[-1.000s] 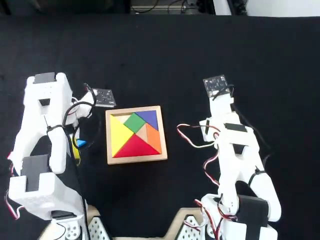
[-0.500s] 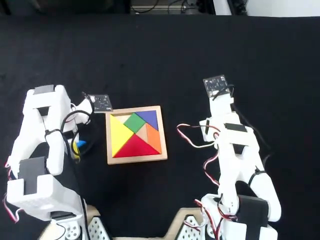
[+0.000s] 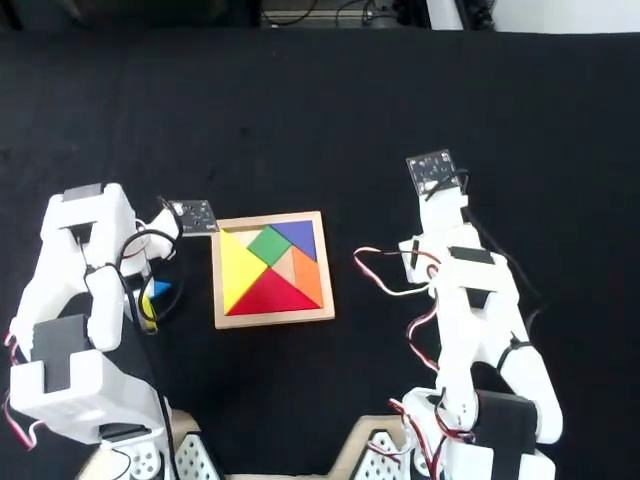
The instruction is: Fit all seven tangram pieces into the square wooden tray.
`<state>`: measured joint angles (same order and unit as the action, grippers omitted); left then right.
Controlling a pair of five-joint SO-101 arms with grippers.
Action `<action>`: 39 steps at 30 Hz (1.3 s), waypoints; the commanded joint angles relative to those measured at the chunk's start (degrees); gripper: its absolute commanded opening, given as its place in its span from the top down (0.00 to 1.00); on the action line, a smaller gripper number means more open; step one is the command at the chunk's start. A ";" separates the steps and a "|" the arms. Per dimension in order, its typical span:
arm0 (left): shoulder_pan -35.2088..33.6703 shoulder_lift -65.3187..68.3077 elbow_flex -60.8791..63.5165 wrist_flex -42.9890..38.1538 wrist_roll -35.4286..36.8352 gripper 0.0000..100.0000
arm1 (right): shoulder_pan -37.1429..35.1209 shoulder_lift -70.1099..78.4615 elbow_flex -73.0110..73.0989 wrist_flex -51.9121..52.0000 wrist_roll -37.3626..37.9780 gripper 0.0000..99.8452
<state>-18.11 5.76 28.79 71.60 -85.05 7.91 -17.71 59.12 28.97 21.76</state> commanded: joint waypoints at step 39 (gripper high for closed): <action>-2.15 -18.64 4.09 -15.12 -6.59 0.79 | -2.46 0.22 -0.48 -2.55 -2.90 0.92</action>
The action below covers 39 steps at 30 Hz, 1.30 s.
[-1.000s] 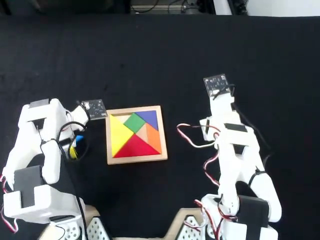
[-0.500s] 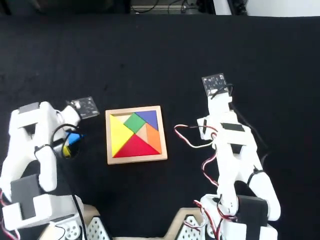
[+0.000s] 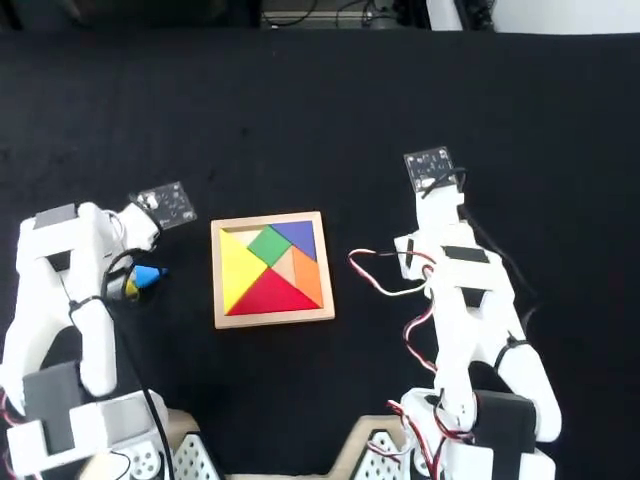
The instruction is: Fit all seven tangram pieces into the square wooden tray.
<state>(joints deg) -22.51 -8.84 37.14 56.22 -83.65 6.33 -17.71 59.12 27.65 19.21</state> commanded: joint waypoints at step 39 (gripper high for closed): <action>-46.29 -18.73 10.07 0.35 79.21 0.78 | -20.75 1.01 -24.75 21.27 6.24 0.91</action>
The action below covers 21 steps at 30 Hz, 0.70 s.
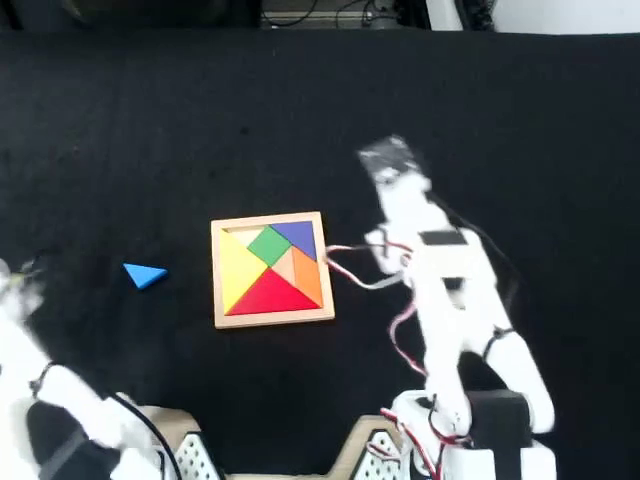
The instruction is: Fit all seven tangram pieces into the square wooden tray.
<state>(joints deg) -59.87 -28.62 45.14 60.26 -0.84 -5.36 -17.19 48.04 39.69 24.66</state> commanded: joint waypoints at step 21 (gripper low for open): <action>-27.38 17.93 13.32 -14.42 -15.38 0.79 | -46.24 58.68 -87.96 32.44 -7.03 0.72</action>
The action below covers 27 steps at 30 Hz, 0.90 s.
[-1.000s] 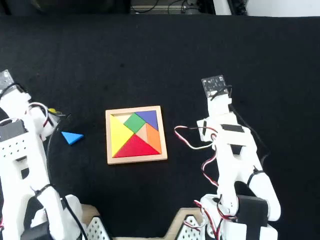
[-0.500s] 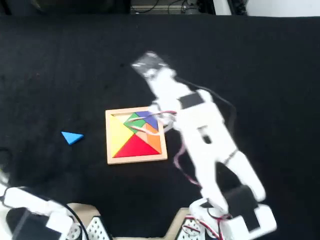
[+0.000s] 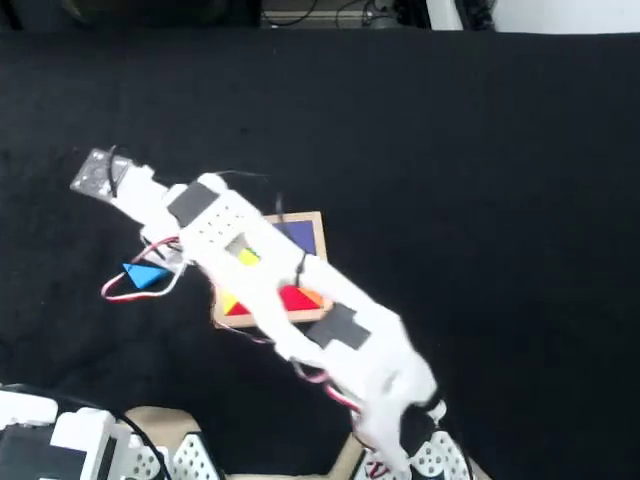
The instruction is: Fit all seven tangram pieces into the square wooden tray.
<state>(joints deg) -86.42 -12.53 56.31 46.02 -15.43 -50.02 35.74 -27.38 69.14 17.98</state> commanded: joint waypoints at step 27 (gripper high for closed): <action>-0.84 1.85 2.42 -0.18 -0.79 0.79 | -9.05 43.38 -65.01 25.67 7.47 0.74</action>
<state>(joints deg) -86.42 -12.53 56.40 46.02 -15.43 -60.40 80.13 -91.30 94.55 22.46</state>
